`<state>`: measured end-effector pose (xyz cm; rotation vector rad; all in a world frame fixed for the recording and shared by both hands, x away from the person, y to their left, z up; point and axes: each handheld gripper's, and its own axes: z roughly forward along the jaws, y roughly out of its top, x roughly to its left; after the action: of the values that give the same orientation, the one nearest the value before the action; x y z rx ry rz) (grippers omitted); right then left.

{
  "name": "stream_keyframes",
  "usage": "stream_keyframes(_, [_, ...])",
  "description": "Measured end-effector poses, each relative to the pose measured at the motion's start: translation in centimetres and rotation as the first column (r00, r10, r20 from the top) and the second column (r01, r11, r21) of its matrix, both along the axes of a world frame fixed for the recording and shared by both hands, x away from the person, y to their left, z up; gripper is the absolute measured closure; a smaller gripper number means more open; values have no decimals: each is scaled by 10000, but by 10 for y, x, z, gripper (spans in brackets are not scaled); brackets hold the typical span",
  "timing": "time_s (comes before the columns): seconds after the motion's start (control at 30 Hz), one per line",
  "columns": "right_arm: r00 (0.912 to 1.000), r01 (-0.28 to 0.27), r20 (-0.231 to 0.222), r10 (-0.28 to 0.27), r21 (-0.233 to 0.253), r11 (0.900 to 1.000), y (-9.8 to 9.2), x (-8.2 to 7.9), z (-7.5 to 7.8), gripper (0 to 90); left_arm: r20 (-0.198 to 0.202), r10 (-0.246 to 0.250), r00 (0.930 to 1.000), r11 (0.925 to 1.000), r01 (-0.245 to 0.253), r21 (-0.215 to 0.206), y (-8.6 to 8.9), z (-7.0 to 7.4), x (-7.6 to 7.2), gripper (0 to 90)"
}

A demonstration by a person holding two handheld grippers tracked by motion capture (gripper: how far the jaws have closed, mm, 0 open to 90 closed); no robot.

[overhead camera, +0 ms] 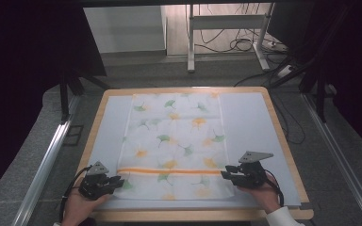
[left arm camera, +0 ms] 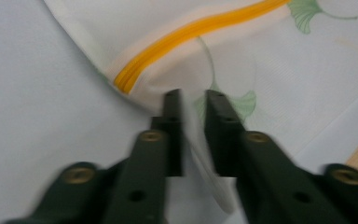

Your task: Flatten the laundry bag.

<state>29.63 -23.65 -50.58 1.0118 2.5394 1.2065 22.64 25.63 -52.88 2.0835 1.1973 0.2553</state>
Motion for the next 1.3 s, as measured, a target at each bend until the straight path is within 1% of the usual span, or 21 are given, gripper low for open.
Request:
stream_keyframes(0.07, [10000, -34, 6, 34, 9, 10000, 1, 0, 0, 643, 642, 75, 9979, 10000, -71, -61, -2, 8, -6, 535])
stream_keyframes(0.13, [10000, -73, 12, 73, 31, 10000, 2, 1, 1, 640, 1146, 2, 9934, 10000, 2, -32, -5, 20, -7, 399])
stream_keyframes(0.17, [10000, -51, -2, 51, 76, 10000, 3, 1, 1, 636, 1379, -59, 9904, 10000, 66, -51, -8, 26, -7, 363])
stream_keyframes(0.23, [9999, -96, 32, 96, 48, 9999, 4, 2, 2, 624, 1776, -211, 9839, 9997, 224, -56, -15, 36, -4, 321])
stream_keyframes(0.3, [10000, -76, 51, 76, 48, 10000, 4, 2, 3, 615, 2097, -336, 9772, 9994, 350, -30, -24, 45, 2, 306])
stream_keyframes(0.4, [10000, -13, 9, 13, 130, 9999, 2, 0, 4, 613, 2346, -512, 9708, 9987, 514, 52, -37, 53, 12, 296])
stream_keyframes(0.47, [10000, -4, 27, 4, 161, 9999, 0, 0, 5, 614, 2426, -568, 9685, 9984, 557, 114, -46, 56, 20, 290])
stream_keyframes(0.5, [10000, -7, 25, 6, 155, 9999, -1, -1, 5, 614, 2466, -532, 9676, 9986, 532, 64, -48, 57, 22, 288])
stream_keyframes(0.6, [10000, -53, 15, 52, 166, 9998, -1, -3, 5, 619, 2418, -495, 9691, 9986, 530, -76, -54, 59, 31, 286])
stream_keyframes(0.7, [9999, -158, 15, 158, 126, 9998, 0, -4, 5, 628, 2467, -532, 9676, 9985, 544, 21, -60, 62, 35, 286])
stream_keyframes(0.77, [9997, -222, -56, 222, 82, 9997, 2, -5, 4, 642, 2506, -557, 9665, 9983, 587, -47, -64, 65, 38, 287])
stream_keyframes(0.8, [9997, -245, -71, 246, 76, 9997, 2, -6, 4, 652, 2516, -628, 9658, 9979, 646, 8, -66, 66, 40, 286])
stream_keyframes(0.87, [9995, -309, -89, 309, 31, 9995, 3, -8, 3, 685, 2612, -697, 9628, 9975, 690, 119, -72, 69, 42, 285])
stream_keyframes(0.93, [9992, -398, -83, 398, 42, 9992, 3, -9, 4, 718, 2666, -774, 9607, 9969, 785, 67, -77, 73, 43, 284])
stream_keyframes(0.97, [9992, -399, -65, 399, 42, 9992, 3, -10, 4, 731, 2721, -842, 9586, 9963, 849, 93, -80, 74, 43, 283])
stream_keyframes(1.1, [9989, -455, -108, 456, 50, 9990, 2, -12, 4, 791, 2714, -1014, 9571, 9945, 1051, 9, -85, 77, 44, 283])
stream_keyframes(1.17, [9989, -444, -135, 444, 27, 9990, 3, -12, 4, 827, 2687, -1070, 9573, 9939, 1100, 39, -87, 76, 45, 284])
stream_keyframes(1.23, [9986, -466, -233, 467, 31, 9989, 3, -13, 4, 875, 2710, -1120, 9561, 9936, 1119, 158, -89, 75, 46, 284])
stream_keyframes(1.3, [9980, -530, -337, 531, 45, 9986, 4, -14, 4, 892, 2685, -1181, 9560, 9929, 1177, 175, -91, 75, 47, 284])
